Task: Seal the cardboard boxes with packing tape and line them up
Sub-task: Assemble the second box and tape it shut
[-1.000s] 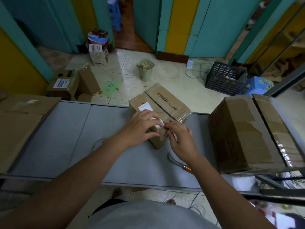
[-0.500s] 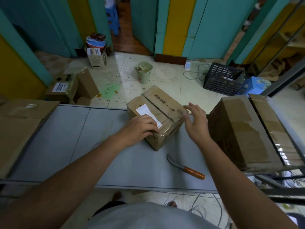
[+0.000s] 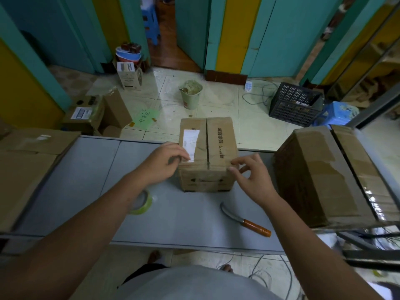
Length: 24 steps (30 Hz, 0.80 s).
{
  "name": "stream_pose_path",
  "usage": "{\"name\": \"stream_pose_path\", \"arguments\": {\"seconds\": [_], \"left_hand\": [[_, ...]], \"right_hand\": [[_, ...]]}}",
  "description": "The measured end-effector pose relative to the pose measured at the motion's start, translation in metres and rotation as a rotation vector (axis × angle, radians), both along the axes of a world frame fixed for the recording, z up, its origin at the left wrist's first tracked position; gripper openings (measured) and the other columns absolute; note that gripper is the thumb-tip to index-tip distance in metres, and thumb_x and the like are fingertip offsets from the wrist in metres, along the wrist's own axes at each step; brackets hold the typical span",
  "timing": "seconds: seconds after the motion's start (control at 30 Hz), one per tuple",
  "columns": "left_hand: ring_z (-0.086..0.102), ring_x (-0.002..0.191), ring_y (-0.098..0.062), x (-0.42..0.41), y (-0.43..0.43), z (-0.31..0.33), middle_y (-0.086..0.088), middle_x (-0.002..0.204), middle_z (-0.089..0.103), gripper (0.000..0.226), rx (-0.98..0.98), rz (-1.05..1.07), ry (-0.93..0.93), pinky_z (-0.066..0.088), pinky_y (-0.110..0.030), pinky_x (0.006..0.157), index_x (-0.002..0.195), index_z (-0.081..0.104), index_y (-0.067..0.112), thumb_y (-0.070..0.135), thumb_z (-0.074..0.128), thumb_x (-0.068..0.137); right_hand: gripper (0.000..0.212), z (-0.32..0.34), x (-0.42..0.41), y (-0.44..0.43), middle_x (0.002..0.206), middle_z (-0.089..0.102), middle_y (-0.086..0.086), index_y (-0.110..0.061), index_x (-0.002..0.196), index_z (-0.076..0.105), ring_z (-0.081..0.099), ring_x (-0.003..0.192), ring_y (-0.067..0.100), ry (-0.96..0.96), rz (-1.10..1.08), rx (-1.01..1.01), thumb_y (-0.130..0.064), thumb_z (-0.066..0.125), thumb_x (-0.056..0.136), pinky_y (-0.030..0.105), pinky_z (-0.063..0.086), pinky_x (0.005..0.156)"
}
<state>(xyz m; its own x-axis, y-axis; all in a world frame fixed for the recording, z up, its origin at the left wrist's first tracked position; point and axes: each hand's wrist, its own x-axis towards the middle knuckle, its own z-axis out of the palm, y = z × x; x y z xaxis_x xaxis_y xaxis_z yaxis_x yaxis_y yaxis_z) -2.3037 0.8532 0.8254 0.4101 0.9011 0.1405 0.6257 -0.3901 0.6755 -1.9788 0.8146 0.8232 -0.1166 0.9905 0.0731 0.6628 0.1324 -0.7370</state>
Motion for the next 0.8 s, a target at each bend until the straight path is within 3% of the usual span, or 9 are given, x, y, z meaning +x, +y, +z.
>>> {"name": "stream_pose_path", "arguments": {"seconds": [0.07, 0.17, 0.3, 0.47, 0.6, 0.8], "left_hand": [[0.054, 0.118, -0.004, 0.011, -0.004, 0.001, 0.02, 0.114, 0.068, 0.017, 0.037, -0.034, 0.037, 0.045, -0.03, 0.102, 0.114, 0.079, 0.027, 0.024, 0.07, 0.1], [0.051, 0.119, -0.006, 0.029, -0.011, -0.002, 0.022, 0.114, 0.064, 0.025, 0.119, -0.047, 0.111, 0.045, -0.039, 0.1, 0.112, 0.078, 0.033, 0.048, 0.074, 0.093], [0.054, 0.115, -0.01, 0.035, -0.011, -0.008, 0.014, 0.112, 0.066, 0.024, 0.238, -0.062, 0.13, 0.051, -0.045, 0.093, 0.109, 0.078, 0.029, 0.046, 0.077, 0.092], [0.063, 0.108, -0.02, 0.028, -0.013, -0.027, 0.004, 0.111, 0.07, 0.025, 0.401, -0.104, 0.164, 0.055, -0.042, 0.084, 0.112, 0.08, 0.017, 0.038, 0.076, 0.098], [0.063, 0.11, -0.022, 0.027, -0.014, -0.038, -0.001, 0.114, 0.069, 0.021, 0.504, -0.152, 0.143, 0.053, -0.036, 0.093, 0.113, 0.076, 0.012, 0.03, 0.07, 0.104], [0.059, 0.119, -0.023, 0.039, -0.018, -0.038, -0.001, 0.124, 0.063, 0.026, 0.515, -0.116, 0.137, 0.035, -0.029, 0.112, 0.119, 0.072, 0.016, 0.023, 0.072, 0.094]], "right_hand": [[0.028, -0.003, -0.002, -0.002, 0.113, 0.046, -0.02, -0.04, 0.11, 0.067, 0.056, 0.102, 0.002, -0.064, -0.013, 0.025, -0.055, 0.074, 0.087, 0.018, 0.052, 0.086], [0.035, -0.004, -0.005, 0.005, 0.114, 0.047, -0.016, -0.035, 0.109, 0.072, 0.048, 0.113, 0.008, -0.177, 0.015, 0.089, -0.055, 0.078, 0.081, 0.029, 0.054, 0.094], [0.034, -0.002, -0.003, 0.015, 0.114, 0.059, -0.015, -0.032, 0.11, 0.078, 0.047, 0.115, 0.01, -0.293, 0.181, 0.2, -0.055, 0.069, 0.087, 0.045, 0.052, 0.097], [0.029, -0.021, 0.005, 0.016, 0.11, 0.073, 0.001, -0.017, 0.11, 0.081, 0.064, 0.103, 0.026, -0.328, 0.301, 0.448, -0.038, 0.072, 0.093, 0.047, 0.056, 0.081], [0.026, -0.027, 0.007, 0.013, 0.111, 0.073, 0.004, -0.015, 0.114, 0.08, 0.065, 0.098, 0.027, -0.382, 0.321, 0.543, -0.032, 0.073, 0.096, 0.045, 0.058, 0.076], [0.029, -0.015, -0.005, 0.006, 0.116, 0.069, -0.001, -0.021, 0.118, 0.077, 0.06, 0.11, 0.024, -0.366, 0.267, 0.437, -0.036, 0.071, 0.094, 0.044, 0.054, 0.086]]}}
